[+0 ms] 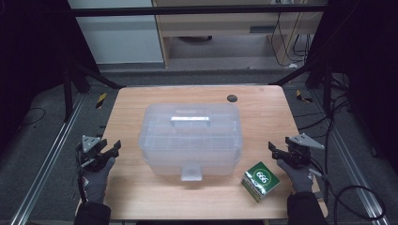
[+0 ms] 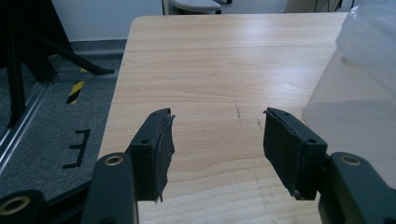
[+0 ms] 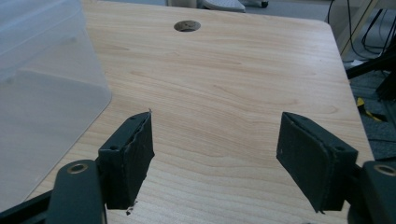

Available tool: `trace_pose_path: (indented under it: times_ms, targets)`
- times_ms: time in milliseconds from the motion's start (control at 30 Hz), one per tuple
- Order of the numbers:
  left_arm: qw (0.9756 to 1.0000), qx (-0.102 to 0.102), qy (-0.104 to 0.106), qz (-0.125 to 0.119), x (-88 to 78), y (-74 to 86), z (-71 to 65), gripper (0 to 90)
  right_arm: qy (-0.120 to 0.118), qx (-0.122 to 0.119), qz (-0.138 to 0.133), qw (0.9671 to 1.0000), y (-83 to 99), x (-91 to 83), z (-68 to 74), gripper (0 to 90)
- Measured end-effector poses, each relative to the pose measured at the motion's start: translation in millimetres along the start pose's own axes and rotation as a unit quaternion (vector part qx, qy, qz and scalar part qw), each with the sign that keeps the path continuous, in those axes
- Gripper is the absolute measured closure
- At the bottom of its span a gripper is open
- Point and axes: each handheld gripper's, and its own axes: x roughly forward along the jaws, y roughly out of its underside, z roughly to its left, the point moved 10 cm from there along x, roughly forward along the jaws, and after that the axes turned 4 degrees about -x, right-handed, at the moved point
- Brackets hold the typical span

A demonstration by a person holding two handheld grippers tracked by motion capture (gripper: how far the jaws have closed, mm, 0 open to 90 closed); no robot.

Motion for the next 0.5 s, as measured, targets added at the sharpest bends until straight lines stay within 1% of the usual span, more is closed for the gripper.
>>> trace_pose_path:
  times_ms: [33,67,133,200,267,333,400,433,467,500]
  targets:
    - [1.0,0.0,0.001,-0.001,-1.1,-0.8,-0.2,41.7,0.0,0.0,0.0,1.0,0.0,0.0,0.0,27.6]
    - [1.0,0.003,0.001,-0.007,-3.1,-2.7,-0.3,41.9,-0.001,-0.001,0.0,1.0,-0.4,-0.9,0.4,27.6]
    - [0.9997,0.012,-0.007,-0.02,-5.9,-6.7,0.1,45.7,-0.004,-0.011,0.001,0.9999,-0.2,-1.4,2.1,28.0]
    - [0.9989,0.024,-0.011,-0.038,-8.8,-12.0,-0.2,46.6,-0.005,-0.011,0.002,0.9999,0.1,-1.7,3.1,28.1]
    - [0.9985,0.031,-0.01,-0.044,-11.5,-16.1,-2.0,48.5,-0.007,-0.012,0.005,0.9999,0.8,-2.1,3.8,28.2]
    - [0.9984,0.027,-0.006,-0.049,-14.7,-20.2,-3.5,48.3,-0.01,-0.007,0.004,0.9999,0.7,-2.8,5.2,28.5]
    - [0.9984,0.026,0.0,-0.05,-17.9,-24.6,-5.3,47.3,-0.011,-0.008,0.002,0.9999,-0.5,-3.2,6.3,28.8]
    - [0.9983,0.025,0.007,-0.053,-19.6,-27.3,-7.0,46.8,-0.011,-0.013,0.005,0.9999,-0.5,-3.4,6.6,28.8]
    - [0.9982,0.025,0.008,-0.054,-21.7,-29.6,-8.5,46.3,-0.011,-0.013,0.004,0.9999,-1.1,-4.2,7.7,28.8]
    - [0.9977,0.027,0.019,-0.059,-24.8,-33.4,-13.1,46.3,-0.015,-0.019,0.003,0.9997,-1.7,-4.1,9.4,28.6]
